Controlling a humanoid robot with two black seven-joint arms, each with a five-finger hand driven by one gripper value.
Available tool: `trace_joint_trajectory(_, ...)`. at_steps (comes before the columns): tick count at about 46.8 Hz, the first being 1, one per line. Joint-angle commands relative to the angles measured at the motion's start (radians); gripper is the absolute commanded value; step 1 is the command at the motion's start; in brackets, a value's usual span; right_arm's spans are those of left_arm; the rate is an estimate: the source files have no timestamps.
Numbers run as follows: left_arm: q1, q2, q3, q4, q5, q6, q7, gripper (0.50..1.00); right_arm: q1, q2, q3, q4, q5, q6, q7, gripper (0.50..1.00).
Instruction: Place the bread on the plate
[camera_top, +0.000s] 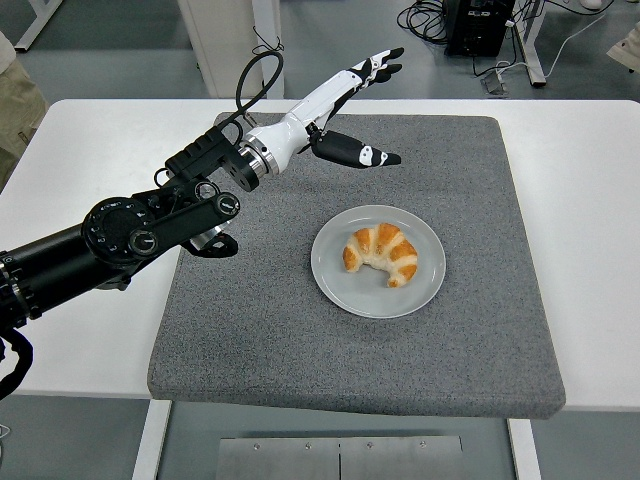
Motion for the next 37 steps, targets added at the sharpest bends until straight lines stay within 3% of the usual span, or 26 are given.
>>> trace_joint_trajectory(1,0.0,0.0,0.0,0.001,-0.014,0.001,-0.001,0.971,0.0,0.0,0.005,0.011,0.0,0.004,0.0,1.0)
trace_joint_trajectory(15,-0.003,0.02,-0.069,0.002,-0.06,-0.002,0.002,0.971,0.002,0.0,0.002,-0.002,0.0,-0.001,0.0,1.0)
trace_joint_trajectory(23,0.0,0.046,-0.143,0.028,-0.222,-0.012,0.015,0.971,0.008,0.0,0.002,-0.002,0.0,-0.001,0.0,1.0)
trace_joint_trajectory(37,0.003,0.06,-0.149,0.191,-0.454,-0.074,0.024,0.971,0.002,0.0,0.003,-0.002,0.0,-0.002,0.0,1.0)
